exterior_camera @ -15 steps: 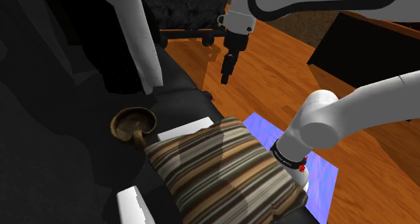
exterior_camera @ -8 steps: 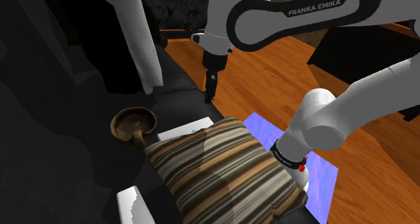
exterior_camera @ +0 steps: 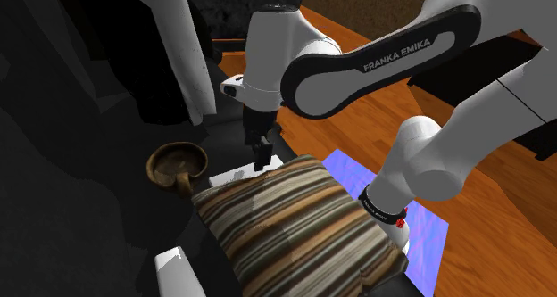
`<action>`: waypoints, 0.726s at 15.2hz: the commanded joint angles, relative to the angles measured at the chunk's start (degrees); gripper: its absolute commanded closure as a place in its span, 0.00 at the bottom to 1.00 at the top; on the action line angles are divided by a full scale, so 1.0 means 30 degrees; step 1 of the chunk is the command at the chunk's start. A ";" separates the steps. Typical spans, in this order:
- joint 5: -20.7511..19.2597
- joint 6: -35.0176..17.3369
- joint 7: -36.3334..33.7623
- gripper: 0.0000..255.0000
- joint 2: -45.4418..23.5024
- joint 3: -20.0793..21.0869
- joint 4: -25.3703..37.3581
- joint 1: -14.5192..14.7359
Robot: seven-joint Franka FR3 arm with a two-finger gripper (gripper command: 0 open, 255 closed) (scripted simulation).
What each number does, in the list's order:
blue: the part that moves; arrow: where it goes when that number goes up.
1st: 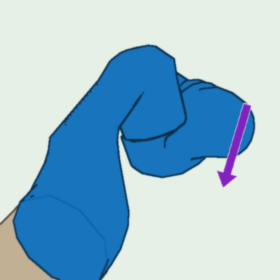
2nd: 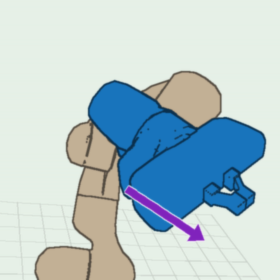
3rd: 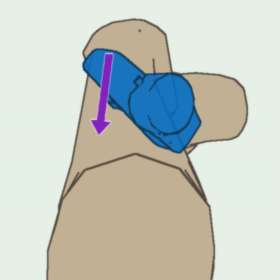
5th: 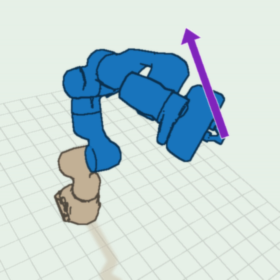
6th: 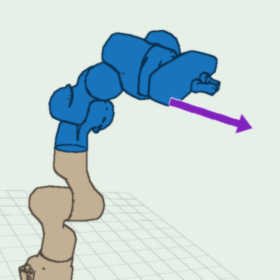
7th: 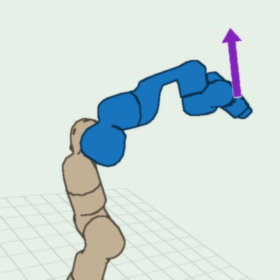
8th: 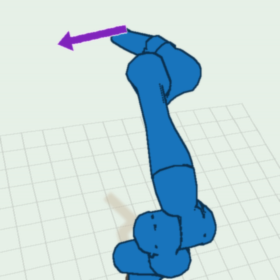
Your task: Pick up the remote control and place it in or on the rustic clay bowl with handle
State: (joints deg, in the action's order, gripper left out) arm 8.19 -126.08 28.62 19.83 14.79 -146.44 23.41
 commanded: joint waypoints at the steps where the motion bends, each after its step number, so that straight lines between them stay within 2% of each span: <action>1: -0.0068 -0.1173 0.0543 0.00 -0.0659 0.0415 -0.0336 0.0441; 8: -0.0246 -0.3325 0.0349 0.00 -0.2019 0.0560 -0.1146 0.0482; 11: -0.0299 -0.3507 0.0306 0.00 -0.2149 0.0483 -0.1204 0.0569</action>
State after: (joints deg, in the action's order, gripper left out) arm 7.68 -143.14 29.72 14.86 16.07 -149.87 25.15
